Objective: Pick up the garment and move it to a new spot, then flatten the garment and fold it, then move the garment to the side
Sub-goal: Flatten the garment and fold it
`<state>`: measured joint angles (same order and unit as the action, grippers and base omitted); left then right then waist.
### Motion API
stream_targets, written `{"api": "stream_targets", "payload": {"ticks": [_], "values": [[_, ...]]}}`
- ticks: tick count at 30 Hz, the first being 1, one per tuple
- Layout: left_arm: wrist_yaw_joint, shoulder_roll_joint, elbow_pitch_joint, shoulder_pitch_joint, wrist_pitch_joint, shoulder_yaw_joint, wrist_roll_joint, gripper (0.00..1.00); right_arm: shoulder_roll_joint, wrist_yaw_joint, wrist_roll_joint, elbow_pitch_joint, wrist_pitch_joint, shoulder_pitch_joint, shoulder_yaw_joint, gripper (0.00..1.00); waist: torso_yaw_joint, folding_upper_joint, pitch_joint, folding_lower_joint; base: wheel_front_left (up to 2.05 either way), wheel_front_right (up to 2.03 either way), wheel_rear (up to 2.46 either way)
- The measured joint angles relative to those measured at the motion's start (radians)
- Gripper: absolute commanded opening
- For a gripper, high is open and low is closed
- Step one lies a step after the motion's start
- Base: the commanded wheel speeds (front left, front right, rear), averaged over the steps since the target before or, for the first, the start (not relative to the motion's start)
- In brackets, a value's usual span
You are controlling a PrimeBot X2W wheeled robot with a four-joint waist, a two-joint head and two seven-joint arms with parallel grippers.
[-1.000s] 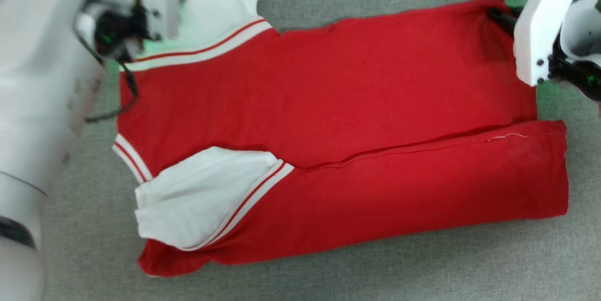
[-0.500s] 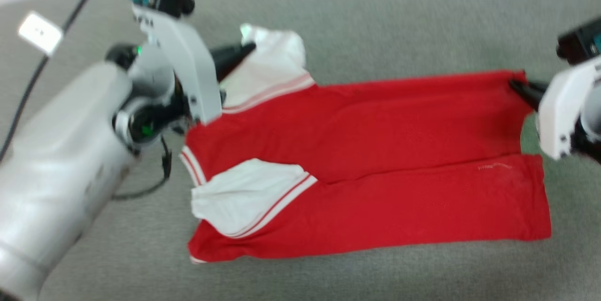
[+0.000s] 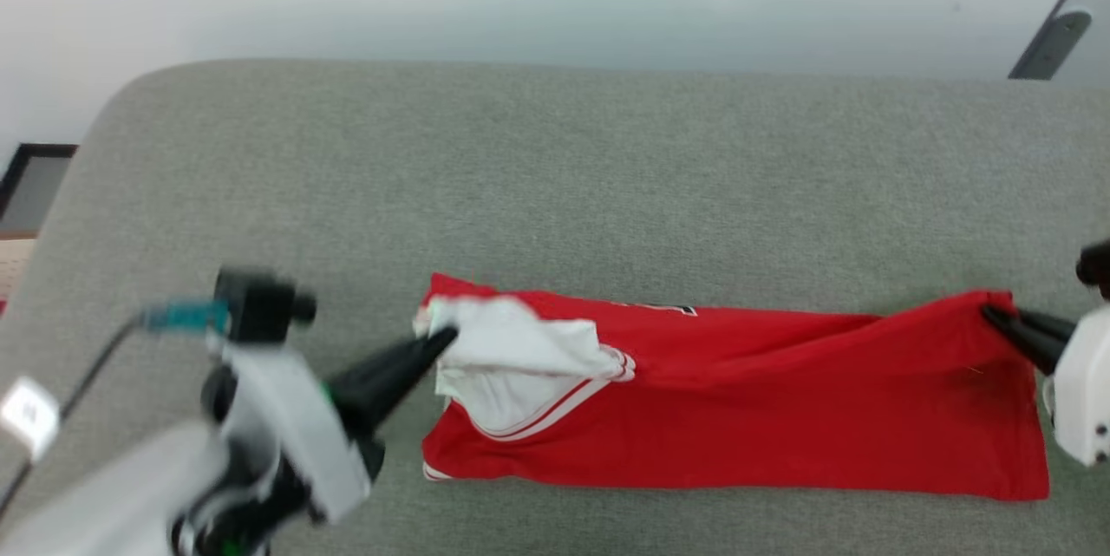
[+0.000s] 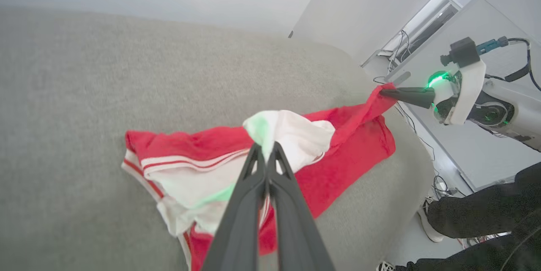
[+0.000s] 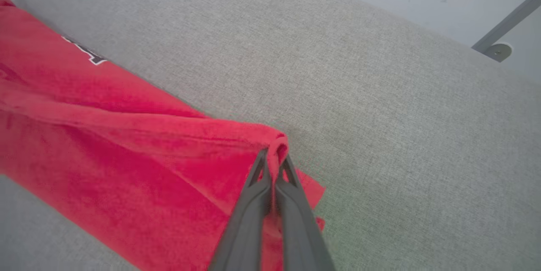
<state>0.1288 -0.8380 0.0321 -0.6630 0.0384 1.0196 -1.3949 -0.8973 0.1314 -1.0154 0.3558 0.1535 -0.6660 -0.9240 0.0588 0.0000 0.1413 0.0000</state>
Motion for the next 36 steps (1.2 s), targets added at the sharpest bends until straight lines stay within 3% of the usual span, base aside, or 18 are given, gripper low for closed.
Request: {"api": "stream_targets", "payload": {"ticks": [5, 9, 12, 15, 19, 20, 21, 22, 23, 24, 25, 31, 36], "values": [[-0.020, -0.006, -0.017, 0.121, 0.125, 0.007, 0.006, 0.00, -0.031, 0.000, -0.010, -0.038, -0.033, 0.085, 0.030, 0.00, 0.008, 0.0000, 0.006, 0.0000, 0.00, 0.00, 0.00], [-0.032, 0.053, 0.042, 0.160, 0.164, 0.037, 0.045, 0.00, -0.033, 0.000, 0.004, -0.002, -0.063, 0.136, 0.061, 0.00, 0.010, 0.0000, 0.029, 0.0000, 0.00, 0.00, 0.00], [-0.041, 0.106, 0.130, 0.167, 0.193, 0.042, 0.094, 0.00, 0.009, 0.000, -0.009, 0.027, -0.075, 0.156, 0.081, 0.00, 0.008, 0.0000, 0.046, 0.0000, 0.00, 0.00, 0.00], [-0.030, 0.168, 0.197, 0.186, 0.209, 0.040, 0.098, 0.00, 0.045, 0.000, -0.013, 0.051, -0.084, 0.169, 0.081, 0.00, 0.002, 0.0000, 0.055, 0.0000, 0.00, 0.00, 0.00], [-0.020, 0.208, 0.285, 0.197, 0.218, 0.039, 0.137, 0.00, 0.066, 0.000, -0.002, 0.068, -0.096, 0.167, 0.082, 0.00, -0.007, 0.0000, 0.063, 0.0000, 0.00, 0.00, 0.00], [-0.015, 0.219, 0.299, 0.199, 0.219, 0.034, 0.144, 0.00, 0.069, 0.000, 0.003, 0.069, -0.106, 0.167, 0.083, 0.16, -0.010, 0.0000, 0.064, 0.0000, 0.00, 0.00, 0.00], [-0.014, 0.230, 0.310, 0.202, 0.221, 0.026, 0.149, 0.00, 0.070, 0.000, 0.011, 0.069, -0.113, 0.167, 0.083, 0.44, -0.011, 0.0000, 0.065, 0.0000, 0.00, 0.00, 0.00], [-0.012, 0.239, 0.318, 0.205, 0.222, 0.014, 0.156, 0.16, 0.069, 0.000, 0.016, 0.067, -0.123, 0.167, 0.084, 0.76, -0.013, 0.0000, 0.064, 0.0000, 0.00, 0.00, 0.00], [-0.009, 0.244, 0.322, 0.211, 0.222, -0.004, 0.159, 0.38, 0.071, 0.000, 0.014, 0.063, -0.132, 0.167, 0.090, 1.00, -0.014, 0.0000, 0.062, 0.0000, 0.00, 0.00, 0.00], [-0.007, 0.250, 0.322, 0.222, 0.222, -0.032, 0.165, 0.50, 0.072, 0.000, 0.006, 0.057, -0.141, 0.168, 0.100, 1.00, -0.014, 0.0000, 0.060, 0.0000, 0.00, 0.00, 0.00], [-0.006, 0.254, 0.317, 0.233, 0.223, -0.057, 0.178, 0.97, 0.071, 0.000, -0.007, 0.049, -0.149, 0.169, 0.111, 1.00, -0.014, 0.0000, 0.057, 0.0000, 0.00, 0.00, 0.00], [-0.005, 0.290, 0.269, 0.330, 0.225, -0.208, 0.292, 1.00, 0.025, 0.000, -0.078, -0.009, -0.145, 0.225, 0.172, 1.00, 0.001, 0.0000, 0.050, 0.0000, 0.00, 0.00, 0.00], [-0.009, 0.380, 0.241, 0.402, 0.225, -0.350, 0.407, 1.00, -0.014, 0.000, -0.151, 0.010, -0.088, 0.297, 0.217, 1.00, 0.036, 0.0000, 0.051, 0.0000, 0.00, 0.00, 0.00]]}}
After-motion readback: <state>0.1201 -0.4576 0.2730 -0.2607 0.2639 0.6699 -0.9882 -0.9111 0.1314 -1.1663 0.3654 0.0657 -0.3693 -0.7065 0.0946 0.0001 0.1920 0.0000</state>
